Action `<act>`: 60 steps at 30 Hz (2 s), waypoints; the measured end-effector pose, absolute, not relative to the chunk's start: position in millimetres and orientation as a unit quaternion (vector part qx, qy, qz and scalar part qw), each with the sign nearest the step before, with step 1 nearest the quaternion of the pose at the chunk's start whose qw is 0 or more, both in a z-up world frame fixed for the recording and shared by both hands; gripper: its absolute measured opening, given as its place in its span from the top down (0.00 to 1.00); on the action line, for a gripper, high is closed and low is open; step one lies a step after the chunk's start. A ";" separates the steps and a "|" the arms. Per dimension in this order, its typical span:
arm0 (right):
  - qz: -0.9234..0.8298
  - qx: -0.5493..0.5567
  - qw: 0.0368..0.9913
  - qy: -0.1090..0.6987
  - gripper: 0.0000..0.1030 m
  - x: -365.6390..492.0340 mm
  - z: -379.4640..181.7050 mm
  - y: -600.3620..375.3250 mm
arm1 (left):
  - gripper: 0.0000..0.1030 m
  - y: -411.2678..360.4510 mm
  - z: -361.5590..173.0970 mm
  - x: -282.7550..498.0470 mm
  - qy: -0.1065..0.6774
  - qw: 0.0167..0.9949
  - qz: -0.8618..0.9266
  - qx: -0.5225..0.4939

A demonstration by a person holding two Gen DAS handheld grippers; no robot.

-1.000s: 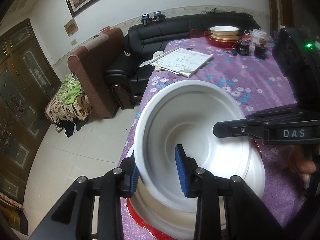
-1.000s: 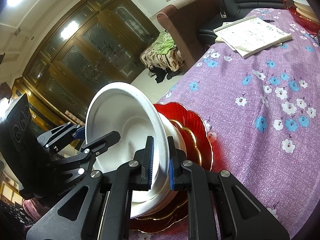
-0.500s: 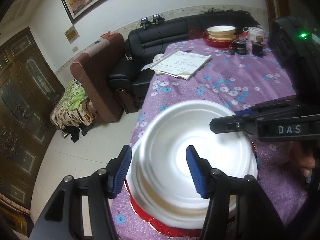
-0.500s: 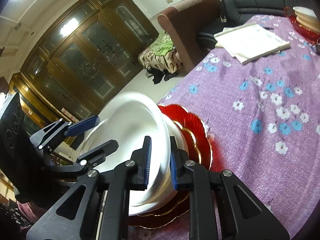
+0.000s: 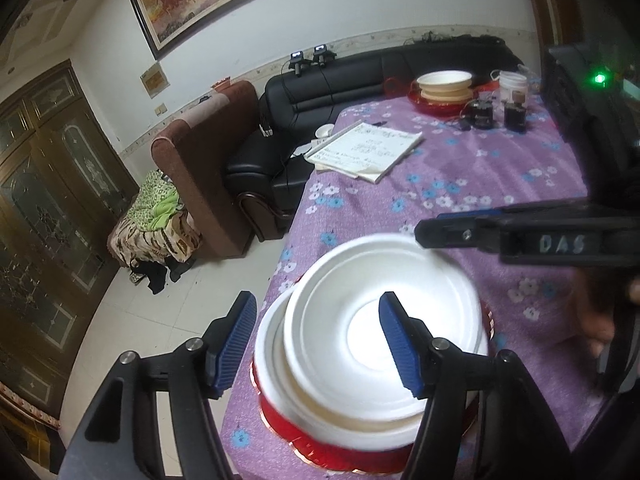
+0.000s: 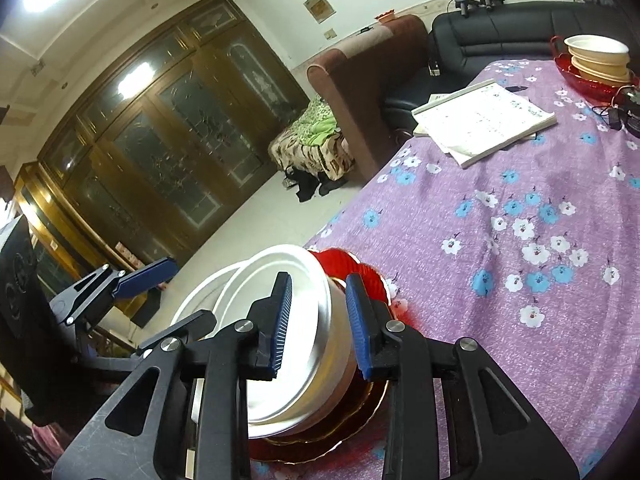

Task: Organize plates and bowls
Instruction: 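Withdraw both open grippers from the stack back over the table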

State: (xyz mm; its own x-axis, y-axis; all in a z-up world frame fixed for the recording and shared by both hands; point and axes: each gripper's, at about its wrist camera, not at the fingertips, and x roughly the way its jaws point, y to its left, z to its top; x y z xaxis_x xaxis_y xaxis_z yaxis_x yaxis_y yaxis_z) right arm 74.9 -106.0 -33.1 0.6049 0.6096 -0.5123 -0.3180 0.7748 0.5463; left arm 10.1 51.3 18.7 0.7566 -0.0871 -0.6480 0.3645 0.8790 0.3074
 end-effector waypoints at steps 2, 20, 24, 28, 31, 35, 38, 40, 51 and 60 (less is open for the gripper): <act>0.257 0.200 0.877 0.354 0.72 74.5 -32.9 -107.0 | 0.37 44.0 21.7 12.5 0.320 0.915 -0.118 0.216; 0.221 0.234 0.892 0.317 0.72 70.5 -5.7 -142.4 | 0.26 39.2 28.0 66.9 0.352 0.907 0.100 0.206; 0.221 0.231 0.896 0.307 0.72 62.0 3.4 -144.0 | 0.26 36.8 32.7 57.8 0.345 0.909 0.102 0.208; 0.214 0.228 0.902 0.297 0.72 53.3 11.3 -149.1 | 0.26 35.9 38.5 50.9 0.337 0.912 0.103 0.210; 0.208 0.226 0.907 0.289 0.72 46.1 18.1 -152.4 | 0.26 34.5 43.0 45.6 0.330 0.914 0.102 0.211; 0.206 0.224 0.911 0.277 0.72 36.4 26.8 -155.3 | 0.26 31.8 46.8 40.5 0.324 0.916 0.104 0.213; 0.206 0.223 0.913 0.274 0.72 29.8 30.9 -156.1 | 0.26 29.8 49.0 35.7 0.321 0.917 0.104 0.212; 0.207 0.223 0.913 0.272 0.72 25.6 33.1 -156.7 | 0.26 27.5 50.4 32.4 0.319 0.918 0.102 0.213; 0.122 0.251 0.915 0.292 0.72 5.8 11.9 -208.0 | 0.23 -49.4 44.2 18.1 0.350 0.923 -0.085 0.137; -0.130 0.247 0.915 0.293 0.54 -20.0 -19.5 -333.2 | 0.22 -203.3 -55.3 50.2 0.437 0.864 -0.218 0.120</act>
State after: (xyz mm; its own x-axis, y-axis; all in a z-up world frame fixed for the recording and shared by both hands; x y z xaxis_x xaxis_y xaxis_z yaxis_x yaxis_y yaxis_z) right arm -20.0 -333.2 -19.5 0.7947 -0.0943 -0.5996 0.3829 0.8444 0.3747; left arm 50.2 -203.3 -55.3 0.5231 -0.2713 -0.8079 0.4816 0.8762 0.0176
